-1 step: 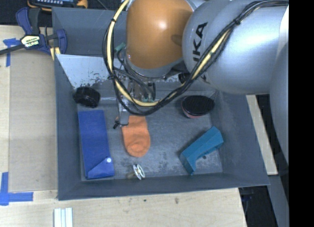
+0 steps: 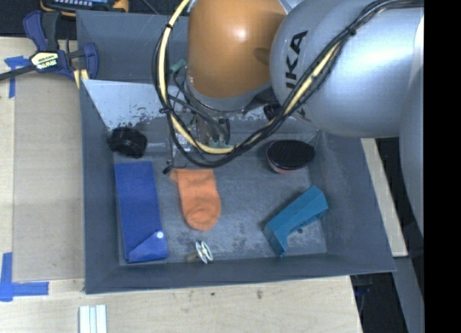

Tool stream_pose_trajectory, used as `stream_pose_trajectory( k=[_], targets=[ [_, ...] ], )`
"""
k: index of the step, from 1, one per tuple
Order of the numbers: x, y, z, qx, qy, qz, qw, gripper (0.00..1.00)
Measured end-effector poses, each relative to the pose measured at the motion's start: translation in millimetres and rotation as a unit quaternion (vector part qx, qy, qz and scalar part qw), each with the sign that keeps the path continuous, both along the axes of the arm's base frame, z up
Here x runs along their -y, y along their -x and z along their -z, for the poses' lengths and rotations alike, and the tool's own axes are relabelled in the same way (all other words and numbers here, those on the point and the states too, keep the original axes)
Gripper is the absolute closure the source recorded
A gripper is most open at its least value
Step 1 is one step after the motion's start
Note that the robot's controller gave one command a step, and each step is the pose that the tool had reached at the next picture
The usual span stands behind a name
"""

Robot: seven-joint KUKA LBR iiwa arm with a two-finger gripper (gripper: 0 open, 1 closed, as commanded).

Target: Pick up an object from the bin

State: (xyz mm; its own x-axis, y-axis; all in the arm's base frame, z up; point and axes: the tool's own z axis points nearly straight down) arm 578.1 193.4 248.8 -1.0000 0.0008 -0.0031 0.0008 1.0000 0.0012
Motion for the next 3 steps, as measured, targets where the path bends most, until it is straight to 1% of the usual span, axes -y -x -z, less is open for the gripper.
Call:
stream_pose_trajectory(
  k=[1, 2, 3],
  targets=[
    [0.1, 0.0, 0.0, 0.0, 0.0, 0.0, 1.0, 0.0],
    [0.1, 0.0, 0.0, -0.0001, 0.0, 0.001, 1.0, 0.0],
    [39.6, 0.7, 31.5, -0.0003, 0.0, -0.007, 1.0, 1.0]
  ],
)
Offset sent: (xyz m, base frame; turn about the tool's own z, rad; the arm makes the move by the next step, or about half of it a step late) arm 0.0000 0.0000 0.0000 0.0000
